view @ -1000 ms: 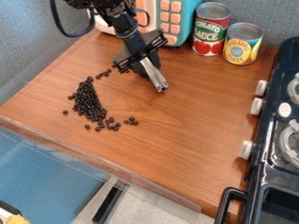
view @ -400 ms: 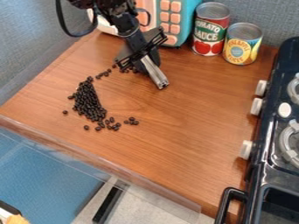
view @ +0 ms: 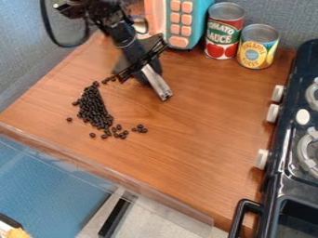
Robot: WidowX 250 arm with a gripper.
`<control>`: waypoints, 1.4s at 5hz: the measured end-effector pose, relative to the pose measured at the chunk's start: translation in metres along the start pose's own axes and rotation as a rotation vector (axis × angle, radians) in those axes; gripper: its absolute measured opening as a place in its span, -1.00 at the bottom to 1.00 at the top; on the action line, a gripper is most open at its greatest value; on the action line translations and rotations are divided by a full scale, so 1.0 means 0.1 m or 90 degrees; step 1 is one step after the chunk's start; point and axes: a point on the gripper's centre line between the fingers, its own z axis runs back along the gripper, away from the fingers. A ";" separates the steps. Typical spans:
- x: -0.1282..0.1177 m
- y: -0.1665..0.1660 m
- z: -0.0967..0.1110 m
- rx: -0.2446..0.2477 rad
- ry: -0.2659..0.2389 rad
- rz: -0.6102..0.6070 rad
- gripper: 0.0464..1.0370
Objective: Sweep into pile
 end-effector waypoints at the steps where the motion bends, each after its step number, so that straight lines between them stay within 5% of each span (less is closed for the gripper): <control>1: 0.04 0.18 0.10 0.002 -0.011 0.017 -0.35; 7: 0.01 0.76 0.43 -0.014 -0.038 0.065 -0.35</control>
